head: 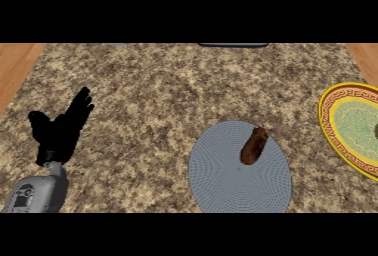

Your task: Pick the can from the placemat and place it in the plate

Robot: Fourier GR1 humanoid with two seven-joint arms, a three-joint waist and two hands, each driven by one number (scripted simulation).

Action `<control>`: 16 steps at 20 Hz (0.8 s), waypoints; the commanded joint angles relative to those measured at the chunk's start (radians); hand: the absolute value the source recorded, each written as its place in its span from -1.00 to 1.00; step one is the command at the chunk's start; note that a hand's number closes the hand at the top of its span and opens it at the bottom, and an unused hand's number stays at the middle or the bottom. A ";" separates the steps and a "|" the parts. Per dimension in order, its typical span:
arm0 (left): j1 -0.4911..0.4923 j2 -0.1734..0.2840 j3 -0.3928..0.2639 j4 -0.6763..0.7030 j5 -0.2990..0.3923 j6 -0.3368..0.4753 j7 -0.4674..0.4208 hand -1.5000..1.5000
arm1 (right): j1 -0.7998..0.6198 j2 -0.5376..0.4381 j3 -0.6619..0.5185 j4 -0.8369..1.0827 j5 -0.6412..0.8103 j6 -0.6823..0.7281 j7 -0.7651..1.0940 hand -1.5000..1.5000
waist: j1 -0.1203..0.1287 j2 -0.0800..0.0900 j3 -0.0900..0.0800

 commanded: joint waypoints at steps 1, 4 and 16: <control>0.017 -0.027 -0.033 0.014 -0.023 -0.001 -0.030 0.00 | -0.107 -0.083 0.061 0.204 0.112 -0.020 -0.062 1.00 | 0.014 0.004 0.001; -0.008 -0.006 -0.010 0.015 0.001 -0.018 -0.008 0.00 | -0.148 -0.082 0.051 0.371 0.063 0.127 -0.050 1.00 | 0.022 0.009 0.002; -0.015 -0.030 -0.006 0.032 -0.019 0.017 -0.017 0.00 | -0.318 -0.082 -0.011 0.527 -0.031 0.228 -0.435 -1.00 | -0.001 -0.001 0.002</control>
